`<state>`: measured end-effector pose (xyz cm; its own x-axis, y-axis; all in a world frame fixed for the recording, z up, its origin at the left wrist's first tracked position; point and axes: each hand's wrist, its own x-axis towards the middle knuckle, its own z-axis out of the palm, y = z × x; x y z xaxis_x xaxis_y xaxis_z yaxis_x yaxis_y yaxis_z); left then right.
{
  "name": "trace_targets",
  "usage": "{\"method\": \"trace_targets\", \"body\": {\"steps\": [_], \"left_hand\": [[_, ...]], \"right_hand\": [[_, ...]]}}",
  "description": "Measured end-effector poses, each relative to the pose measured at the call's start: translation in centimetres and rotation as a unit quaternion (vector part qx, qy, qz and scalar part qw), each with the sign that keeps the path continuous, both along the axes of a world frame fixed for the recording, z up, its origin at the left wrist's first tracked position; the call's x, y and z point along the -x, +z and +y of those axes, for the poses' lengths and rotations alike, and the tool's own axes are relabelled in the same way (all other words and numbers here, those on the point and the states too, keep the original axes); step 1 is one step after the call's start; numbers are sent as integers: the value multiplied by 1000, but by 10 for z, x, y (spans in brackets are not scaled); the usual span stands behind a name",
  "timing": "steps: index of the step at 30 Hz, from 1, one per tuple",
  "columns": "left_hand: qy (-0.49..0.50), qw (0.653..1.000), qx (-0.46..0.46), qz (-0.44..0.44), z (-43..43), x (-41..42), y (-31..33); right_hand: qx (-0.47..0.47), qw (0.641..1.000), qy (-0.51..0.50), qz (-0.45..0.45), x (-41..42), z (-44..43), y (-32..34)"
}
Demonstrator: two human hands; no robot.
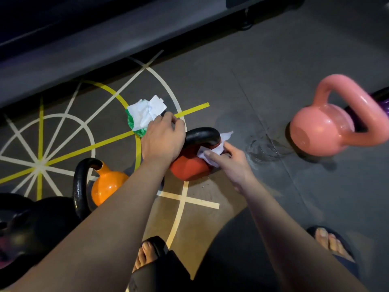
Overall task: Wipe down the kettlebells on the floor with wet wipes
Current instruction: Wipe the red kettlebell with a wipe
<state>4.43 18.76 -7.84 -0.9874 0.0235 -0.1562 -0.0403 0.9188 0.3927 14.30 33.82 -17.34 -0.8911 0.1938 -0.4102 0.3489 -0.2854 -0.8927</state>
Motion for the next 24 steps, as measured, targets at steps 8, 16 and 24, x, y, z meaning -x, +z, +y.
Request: {"method": "trace_targets", "body": {"steps": [8,16,24], "left_hand": [[-3,1000,5,11,1,-1,-1],[3,1000,0,24,1,-2,-1],[-3,1000,-1,25,1,-3,-2]], "right_hand": [[-106,992,-65,4,-15,4,4],[-166,971,-170,-18,-18,10,12],[-299,941,-154,-39,-5,19,11]]}}
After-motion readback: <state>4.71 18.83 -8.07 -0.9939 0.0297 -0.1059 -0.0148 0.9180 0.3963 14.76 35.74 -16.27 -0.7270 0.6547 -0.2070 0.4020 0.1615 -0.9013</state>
